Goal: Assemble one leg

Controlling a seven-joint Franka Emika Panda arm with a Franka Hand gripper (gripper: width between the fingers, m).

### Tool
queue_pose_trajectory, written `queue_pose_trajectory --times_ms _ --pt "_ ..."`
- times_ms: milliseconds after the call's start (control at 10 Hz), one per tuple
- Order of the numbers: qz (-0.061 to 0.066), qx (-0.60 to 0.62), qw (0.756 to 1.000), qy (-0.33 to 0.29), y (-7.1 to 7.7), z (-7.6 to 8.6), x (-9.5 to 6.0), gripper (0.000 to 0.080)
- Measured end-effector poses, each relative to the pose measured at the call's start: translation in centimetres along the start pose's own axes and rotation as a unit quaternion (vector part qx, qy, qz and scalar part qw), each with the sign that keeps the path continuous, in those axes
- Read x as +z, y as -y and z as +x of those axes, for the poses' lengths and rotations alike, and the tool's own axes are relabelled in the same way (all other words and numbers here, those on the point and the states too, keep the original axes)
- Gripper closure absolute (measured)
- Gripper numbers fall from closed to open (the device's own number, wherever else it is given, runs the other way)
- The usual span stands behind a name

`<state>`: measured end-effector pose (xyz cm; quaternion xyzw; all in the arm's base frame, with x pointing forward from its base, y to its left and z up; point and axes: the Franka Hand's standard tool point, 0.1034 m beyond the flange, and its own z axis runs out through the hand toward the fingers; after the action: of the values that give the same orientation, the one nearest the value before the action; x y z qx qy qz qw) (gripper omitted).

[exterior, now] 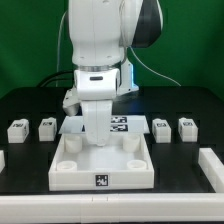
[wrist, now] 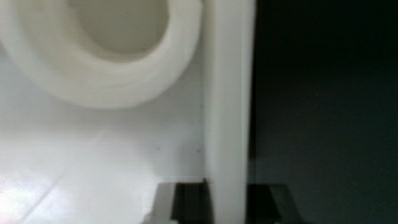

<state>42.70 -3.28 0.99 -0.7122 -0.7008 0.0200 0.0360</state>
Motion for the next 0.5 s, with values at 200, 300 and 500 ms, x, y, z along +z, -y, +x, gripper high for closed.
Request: queue_pose_trajectory --times_ms 200,300,500 --pt "-0.003 -0.001 1.000 -0.003 -0.5 1.1 -0.1 0.0734" --pt "-0.005 -0.009 1.000 -0.008 -1.0 2.3 0.0 0.0734" --pt "-0.014 -0.010 1.000 -0.020 -3.0 5.4 0.0 0.0734"
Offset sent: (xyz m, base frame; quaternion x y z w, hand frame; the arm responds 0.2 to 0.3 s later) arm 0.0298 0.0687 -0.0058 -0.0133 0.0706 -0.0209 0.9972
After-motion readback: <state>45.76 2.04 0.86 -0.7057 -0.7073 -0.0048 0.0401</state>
